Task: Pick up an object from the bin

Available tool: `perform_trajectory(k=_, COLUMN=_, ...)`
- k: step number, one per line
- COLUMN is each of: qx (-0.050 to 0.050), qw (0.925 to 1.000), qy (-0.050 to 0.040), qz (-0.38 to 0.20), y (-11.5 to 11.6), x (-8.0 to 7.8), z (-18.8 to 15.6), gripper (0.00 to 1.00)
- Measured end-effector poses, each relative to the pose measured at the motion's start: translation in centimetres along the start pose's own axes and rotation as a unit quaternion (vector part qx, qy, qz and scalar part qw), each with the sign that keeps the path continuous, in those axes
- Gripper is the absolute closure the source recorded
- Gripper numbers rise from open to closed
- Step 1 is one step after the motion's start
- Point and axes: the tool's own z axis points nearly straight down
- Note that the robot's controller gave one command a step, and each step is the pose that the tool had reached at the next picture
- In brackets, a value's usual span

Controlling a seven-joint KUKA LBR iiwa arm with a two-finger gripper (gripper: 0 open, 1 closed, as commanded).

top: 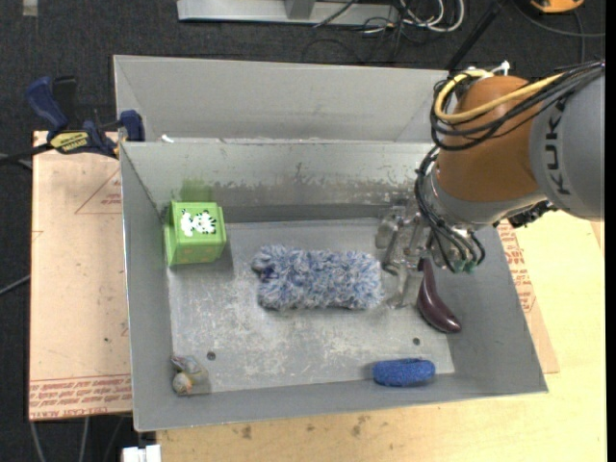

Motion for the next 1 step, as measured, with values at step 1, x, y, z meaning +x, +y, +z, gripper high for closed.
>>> perform_trajectory(k=1, qx=0.0, qw=0.9982, qy=0.0003, qz=-0.059, y=1.42, x=-1.99, z=0.65, gripper=0.0)
